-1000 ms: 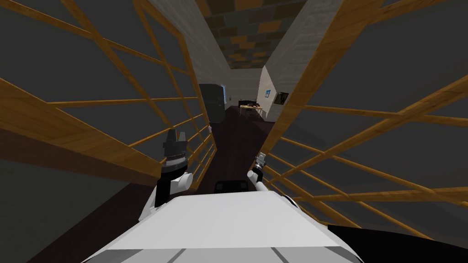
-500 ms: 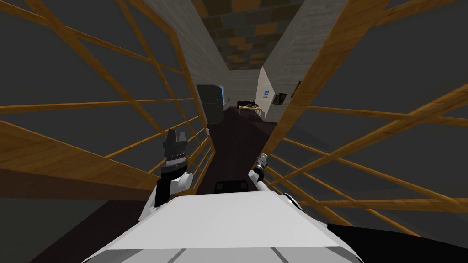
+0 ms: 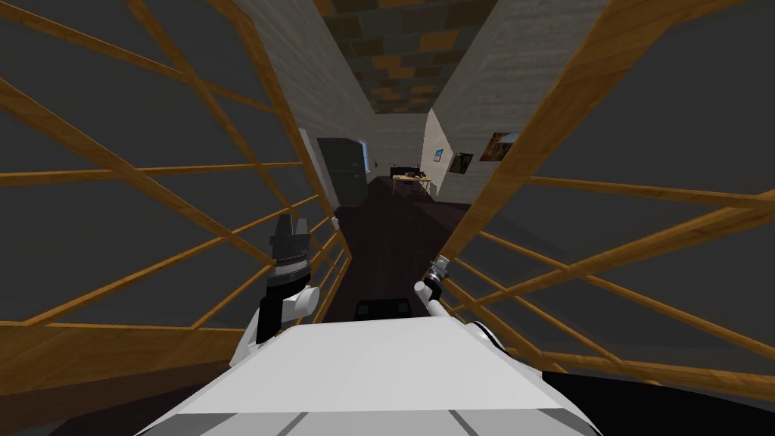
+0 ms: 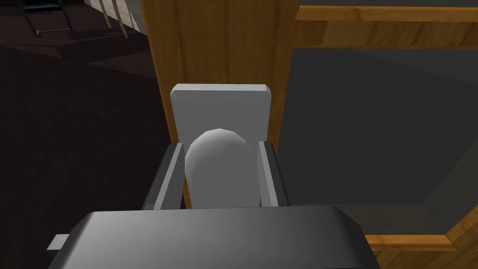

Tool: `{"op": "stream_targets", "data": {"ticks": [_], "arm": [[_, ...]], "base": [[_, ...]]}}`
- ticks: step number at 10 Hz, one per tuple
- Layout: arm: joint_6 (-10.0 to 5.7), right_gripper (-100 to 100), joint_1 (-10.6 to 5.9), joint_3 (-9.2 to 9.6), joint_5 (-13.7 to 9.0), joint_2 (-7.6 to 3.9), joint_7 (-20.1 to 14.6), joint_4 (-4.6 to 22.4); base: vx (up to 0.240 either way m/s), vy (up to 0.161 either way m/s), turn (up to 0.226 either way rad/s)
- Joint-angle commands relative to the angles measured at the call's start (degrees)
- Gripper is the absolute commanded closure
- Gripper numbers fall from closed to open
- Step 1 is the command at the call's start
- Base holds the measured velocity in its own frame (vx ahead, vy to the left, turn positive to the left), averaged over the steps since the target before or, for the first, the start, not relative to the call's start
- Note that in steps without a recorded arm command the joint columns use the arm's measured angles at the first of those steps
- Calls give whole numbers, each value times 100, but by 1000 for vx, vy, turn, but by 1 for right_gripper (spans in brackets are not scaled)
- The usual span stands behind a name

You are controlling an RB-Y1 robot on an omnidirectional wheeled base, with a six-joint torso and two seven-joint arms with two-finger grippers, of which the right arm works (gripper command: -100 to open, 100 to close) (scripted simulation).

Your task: Push the door open

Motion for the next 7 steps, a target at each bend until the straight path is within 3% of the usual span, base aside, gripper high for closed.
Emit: {"op": "stream_targets", "data": {"ticks": [1,3,4,5,7], "arm": [[-47,100,10,-94,-90,-51,5,8],[-86,100,11,-183,-186,-74,19,26],[-37,100,85,-156,-164,-61,72,-120],[27,100,129,-364,-59,-105,33,-151],[102,100,168,-581,72,-130,-43,-152]], "base": [[207,-68,-45],[200,-40,-58],[88,-10,-36],[105,-19,-33],[157,-23,-44]]}}
